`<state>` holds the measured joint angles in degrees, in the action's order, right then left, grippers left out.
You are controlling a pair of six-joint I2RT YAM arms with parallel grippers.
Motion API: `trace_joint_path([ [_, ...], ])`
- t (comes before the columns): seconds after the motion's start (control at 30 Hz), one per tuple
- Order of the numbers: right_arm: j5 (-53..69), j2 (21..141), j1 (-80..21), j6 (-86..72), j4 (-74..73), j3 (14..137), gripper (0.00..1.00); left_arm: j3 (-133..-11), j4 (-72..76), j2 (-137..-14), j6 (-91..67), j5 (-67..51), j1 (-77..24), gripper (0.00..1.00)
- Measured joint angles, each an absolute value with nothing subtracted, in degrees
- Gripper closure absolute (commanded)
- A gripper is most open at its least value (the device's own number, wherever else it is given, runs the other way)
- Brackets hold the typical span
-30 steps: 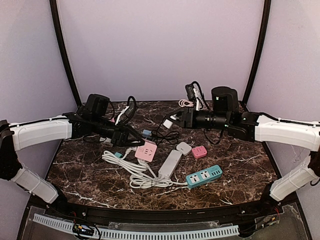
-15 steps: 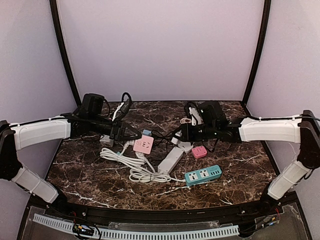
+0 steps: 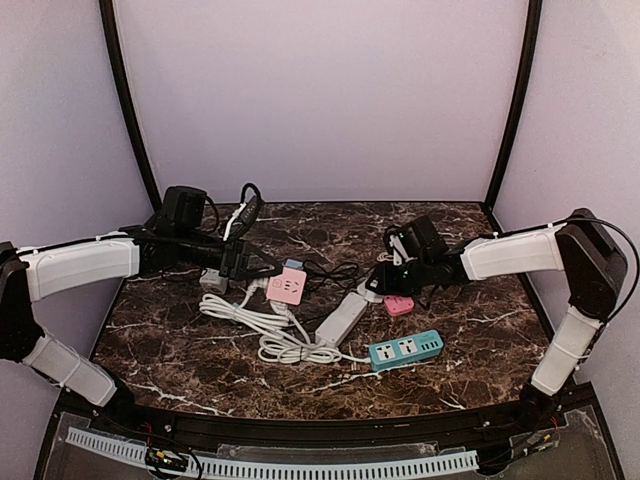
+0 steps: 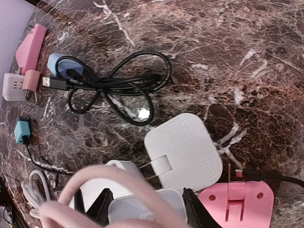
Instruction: Pull the plug off the socket
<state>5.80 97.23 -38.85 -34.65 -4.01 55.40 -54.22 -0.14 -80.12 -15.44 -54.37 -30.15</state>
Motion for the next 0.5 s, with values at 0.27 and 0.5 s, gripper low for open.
trace_joint_path([
  [0.27,4.4,99.0,-37.7,-34.5,-5.0,56.0,0.61,-54.2,-0.1,-80.1,-15.4,-54.3,-30.2,0.99],
  [0.5,4.0,99.4,-37.7,-33.6,-6.0,56.5,0.34,-54.2,-0.2,-80.1,-15.4,-54.3,-30.2,0.99],
])
